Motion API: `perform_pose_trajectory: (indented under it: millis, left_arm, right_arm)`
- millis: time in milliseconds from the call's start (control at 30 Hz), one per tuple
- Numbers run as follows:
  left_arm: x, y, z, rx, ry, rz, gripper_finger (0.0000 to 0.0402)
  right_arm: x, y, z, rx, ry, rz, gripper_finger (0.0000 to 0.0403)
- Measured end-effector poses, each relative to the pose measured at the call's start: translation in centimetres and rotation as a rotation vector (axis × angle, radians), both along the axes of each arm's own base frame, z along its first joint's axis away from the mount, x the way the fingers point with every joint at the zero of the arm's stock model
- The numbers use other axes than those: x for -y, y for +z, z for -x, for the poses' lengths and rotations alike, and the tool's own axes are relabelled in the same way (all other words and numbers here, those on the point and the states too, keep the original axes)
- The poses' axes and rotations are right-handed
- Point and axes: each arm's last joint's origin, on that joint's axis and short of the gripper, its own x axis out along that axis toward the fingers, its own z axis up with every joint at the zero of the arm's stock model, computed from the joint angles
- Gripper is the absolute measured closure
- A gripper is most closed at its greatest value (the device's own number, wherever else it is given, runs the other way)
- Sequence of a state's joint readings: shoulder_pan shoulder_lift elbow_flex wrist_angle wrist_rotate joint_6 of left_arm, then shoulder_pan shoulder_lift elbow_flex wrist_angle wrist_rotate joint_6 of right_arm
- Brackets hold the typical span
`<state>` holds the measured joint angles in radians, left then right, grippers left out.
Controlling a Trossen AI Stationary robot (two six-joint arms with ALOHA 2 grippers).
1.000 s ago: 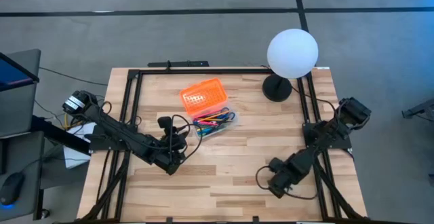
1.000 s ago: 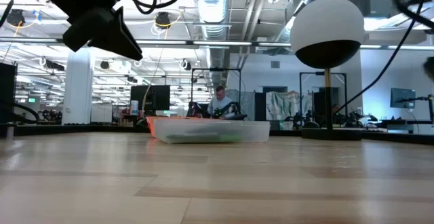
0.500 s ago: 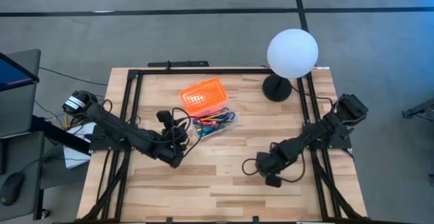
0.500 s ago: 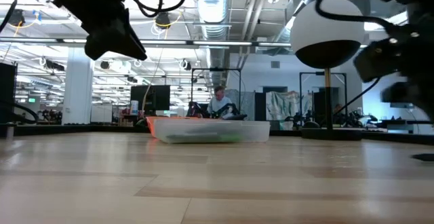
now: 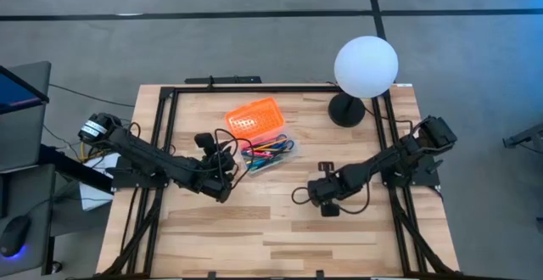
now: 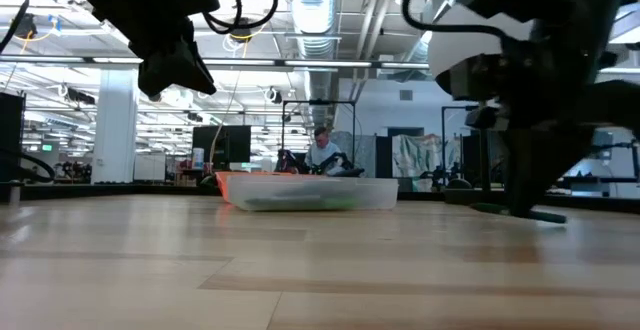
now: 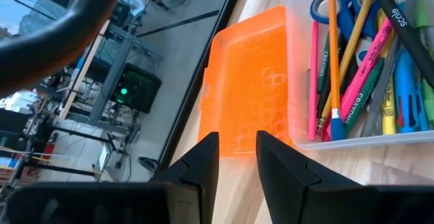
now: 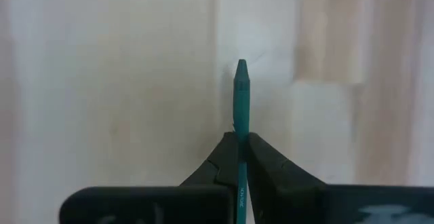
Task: Pick & place school supplies into a supply box
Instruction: Put the green crayon into the supply box
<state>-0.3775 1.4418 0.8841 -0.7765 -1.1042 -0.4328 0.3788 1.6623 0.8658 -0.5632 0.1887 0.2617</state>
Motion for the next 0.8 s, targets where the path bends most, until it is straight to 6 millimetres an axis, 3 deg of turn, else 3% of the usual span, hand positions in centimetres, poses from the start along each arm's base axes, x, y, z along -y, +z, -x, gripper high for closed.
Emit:
perform_pose_trajectory:
  millis: [500, 800]
  left_arm:
    - [0.0, 0.0, 0.0, 0.012, 0.008, 0.015, 0.0308]
    - [0.0, 0.0, 0.0, 0.013, 0.009, 0.015, 0.0308]
  right_arm:
    - [0.0, 0.5, -1.2, 0.119, 0.163, 0.097, 0.0403]
    - [0.7, 3.3, -3.9, 0.230, 0.285, 0.222, 0.0403]
